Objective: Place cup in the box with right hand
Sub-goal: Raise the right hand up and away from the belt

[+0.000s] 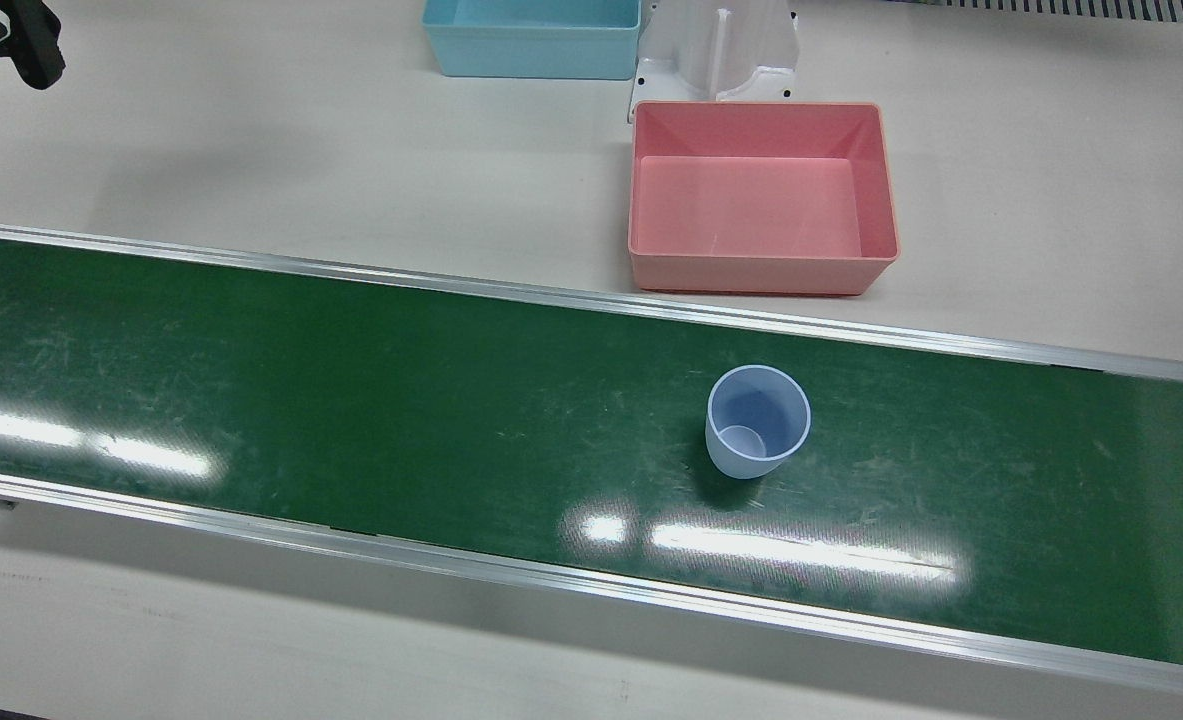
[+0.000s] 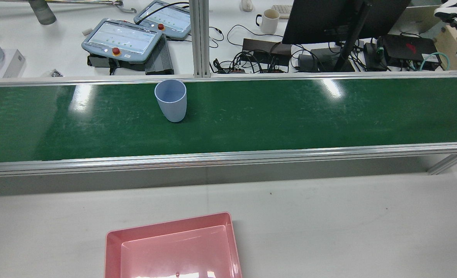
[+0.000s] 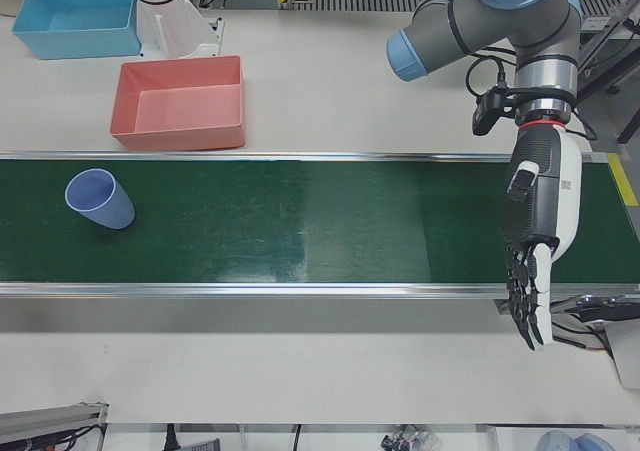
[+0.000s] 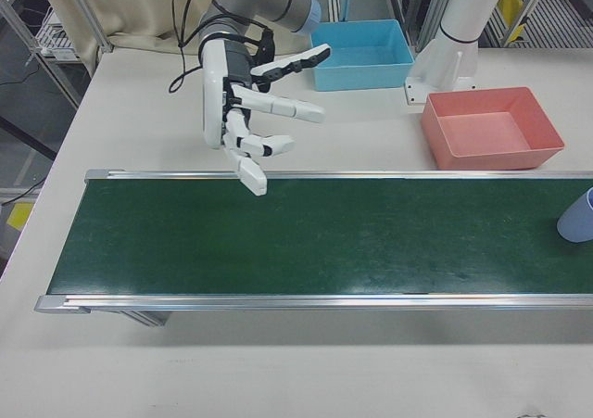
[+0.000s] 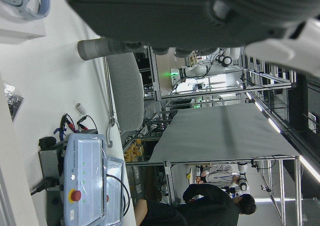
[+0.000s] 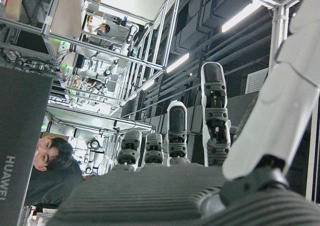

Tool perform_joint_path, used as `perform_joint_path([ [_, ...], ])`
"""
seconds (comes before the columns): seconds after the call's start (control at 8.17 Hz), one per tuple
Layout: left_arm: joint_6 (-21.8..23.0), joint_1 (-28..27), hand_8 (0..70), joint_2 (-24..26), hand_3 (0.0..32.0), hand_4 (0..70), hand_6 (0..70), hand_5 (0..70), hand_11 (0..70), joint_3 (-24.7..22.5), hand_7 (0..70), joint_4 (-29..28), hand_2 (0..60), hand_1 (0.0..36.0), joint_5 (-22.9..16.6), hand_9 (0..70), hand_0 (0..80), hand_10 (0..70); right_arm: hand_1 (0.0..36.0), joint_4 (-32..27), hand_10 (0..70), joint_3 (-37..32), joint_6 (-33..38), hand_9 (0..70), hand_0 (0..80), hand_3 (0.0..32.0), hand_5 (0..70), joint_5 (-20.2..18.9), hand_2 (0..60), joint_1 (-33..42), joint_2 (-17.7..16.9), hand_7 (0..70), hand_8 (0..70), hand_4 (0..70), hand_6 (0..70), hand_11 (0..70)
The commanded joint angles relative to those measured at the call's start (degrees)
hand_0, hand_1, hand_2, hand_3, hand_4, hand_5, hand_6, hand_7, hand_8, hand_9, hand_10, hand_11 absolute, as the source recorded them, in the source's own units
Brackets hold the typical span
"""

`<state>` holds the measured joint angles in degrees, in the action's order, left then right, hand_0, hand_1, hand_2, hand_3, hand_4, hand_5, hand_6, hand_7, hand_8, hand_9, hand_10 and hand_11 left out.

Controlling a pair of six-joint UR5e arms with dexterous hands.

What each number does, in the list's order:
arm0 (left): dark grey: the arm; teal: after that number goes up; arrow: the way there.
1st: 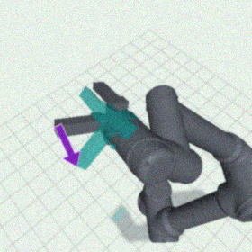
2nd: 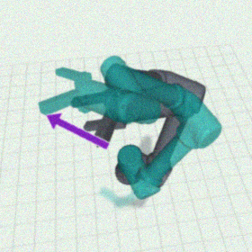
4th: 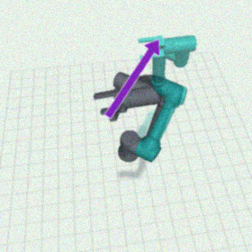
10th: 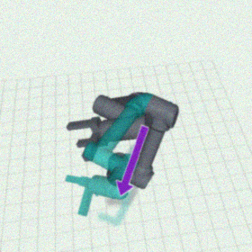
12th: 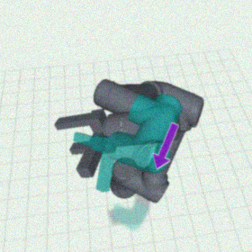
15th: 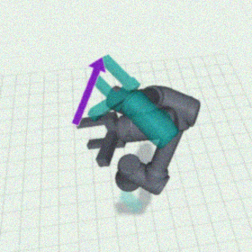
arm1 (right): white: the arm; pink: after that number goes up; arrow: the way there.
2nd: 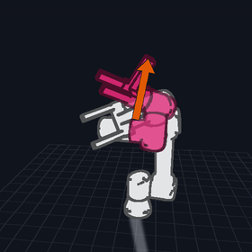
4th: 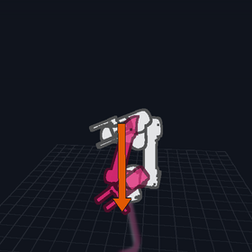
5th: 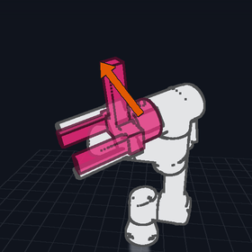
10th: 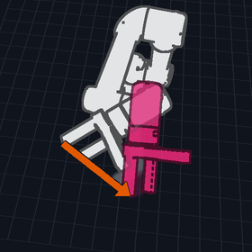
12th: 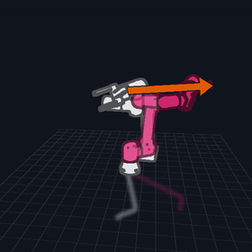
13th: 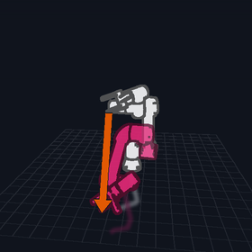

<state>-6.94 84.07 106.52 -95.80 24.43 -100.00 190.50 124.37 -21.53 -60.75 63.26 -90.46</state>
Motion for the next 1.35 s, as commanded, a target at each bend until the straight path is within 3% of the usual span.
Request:
perform_joint_path([
  [0.0, 0.0, 0.04, 0.0, 0.0, 0.0, 0.0, 0.0, 0.0, 0.0, 0.09, 0.0, 0.0, 0.0, 0.0, 0.07, 0.0, 0.0, 0.0, 10.9, 2.34, 9.0, 0.52, 0.79, 13.6, 52.6, 0.0, 4.7, -0.59, 0.0, 4.41, 1.36, 55.4, 3.9, 43.3, 11.6, 14.2],
  [0.24, 0.0, -0.14, 0.0, 0.0, 0.0, 0.0, 0.0, 0.0, 0.0, 0.0, 0.0, -0.17, 0.0, 0.0, 0.07, 0.0, 0.0, 0.0, 10.6, 2.07, 9.8, 0.6, 1.05, 16.3, 52.3, 0.0, 4.6, -0.6, 0.4, 2.84, -1.81, 58.8, 5.2, 45.5, 12.7, 15.4],
  [0.73, 0.0, -0.14, 0.0, -0.09, 0.0, 0.0, 0.0, 0.0, 0.0, 0.0, 0.0, -0.26, 0.0, 0.0, 0.07, 0.0, 0.0, 0.0, 8.0, 1.99, 9.6, -0.44, 0.88, 13.2, 50.7, 0.0, 4.5, -0.59, 0.0, 1.26, -2.18, 45.3, 4.9, 36.7, 10.3, 15.0],
  [0.86, 0.0, -0.14, 0.0, -0.09, 0.0, 0.0, 0.0, 0.0, 0.0, 0.0, 0.0, -0.26, 0.0, 0.0, 0.07, 0.0, 0.0, 0.0, 8.0, 1.55, 9.5, -3.15, 0.53, 13.1, 50.5, 0.0, 4.5, -0.59, 0.0, -0.4, -2.18, 44.1, 4.9, 36.2, 10.1, 14.9],
  [1.1, 0.0, -0.14, 0.0, -0.09, 0.0, 0.0, 0.0, 0.0, 0.0, 0.0, 0.0, -0.26, 0.0, 0.0, -0.02, 0.0, 0.0, 0.0, 7.6, -6.77, 8.8, -14.29, -1.31, 12.4, 50.3, 0.0, 4.3, -0.68, 0.0, 0.37, -1.83, 42.7, 4.8, 36.8, 9.9, 13.8],
  [1.22, 0.0, -0.14, 0.0, -0.09, 0.0, 0.0, 0.0, 0.0, 0.0, 0.0, 0.0, -0.26, 0.0, 0.0, -0.02, 0.0, 0.0, 0.0, 8.0, -8.54, 8.4, -19.56, -1.67, 11.4, 49.9, 0.0, 4.3, -0.68, 0.0, 0.46, 1.65, 36.6, 4.5, 36.8, 9.2, 13.3],
])
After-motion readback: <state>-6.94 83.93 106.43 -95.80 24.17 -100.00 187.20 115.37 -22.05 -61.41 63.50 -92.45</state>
